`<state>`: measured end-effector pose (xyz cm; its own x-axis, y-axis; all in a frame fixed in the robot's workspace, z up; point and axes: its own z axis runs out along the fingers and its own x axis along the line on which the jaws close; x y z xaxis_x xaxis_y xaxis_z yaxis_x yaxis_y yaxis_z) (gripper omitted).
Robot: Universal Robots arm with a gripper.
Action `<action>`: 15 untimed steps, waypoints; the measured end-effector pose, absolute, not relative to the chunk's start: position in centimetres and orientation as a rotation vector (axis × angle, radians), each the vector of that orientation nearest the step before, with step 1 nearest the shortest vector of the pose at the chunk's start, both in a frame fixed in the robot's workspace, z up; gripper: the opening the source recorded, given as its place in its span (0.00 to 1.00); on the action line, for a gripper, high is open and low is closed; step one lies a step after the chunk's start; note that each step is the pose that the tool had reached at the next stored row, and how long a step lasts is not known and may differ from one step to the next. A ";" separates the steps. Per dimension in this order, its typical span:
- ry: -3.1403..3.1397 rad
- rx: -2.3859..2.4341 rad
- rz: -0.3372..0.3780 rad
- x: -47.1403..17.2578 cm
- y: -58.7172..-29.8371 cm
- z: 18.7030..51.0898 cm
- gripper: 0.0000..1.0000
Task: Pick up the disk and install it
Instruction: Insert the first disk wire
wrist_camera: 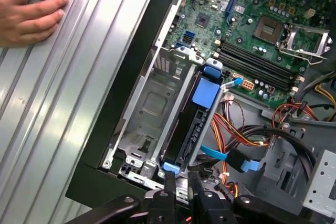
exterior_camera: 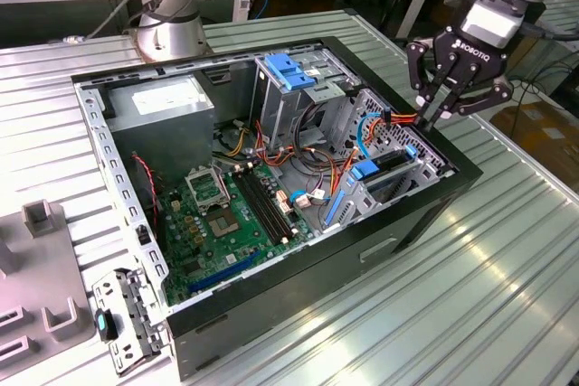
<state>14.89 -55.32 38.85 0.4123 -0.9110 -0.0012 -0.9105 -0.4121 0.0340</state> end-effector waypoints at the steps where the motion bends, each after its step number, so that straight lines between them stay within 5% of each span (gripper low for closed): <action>1: -1.676 2.624 -0.030 15.0 -55.3 38.8 0.24; 15: -1.604 2.666 -0.027 17.4 -54.0 37.9 0.24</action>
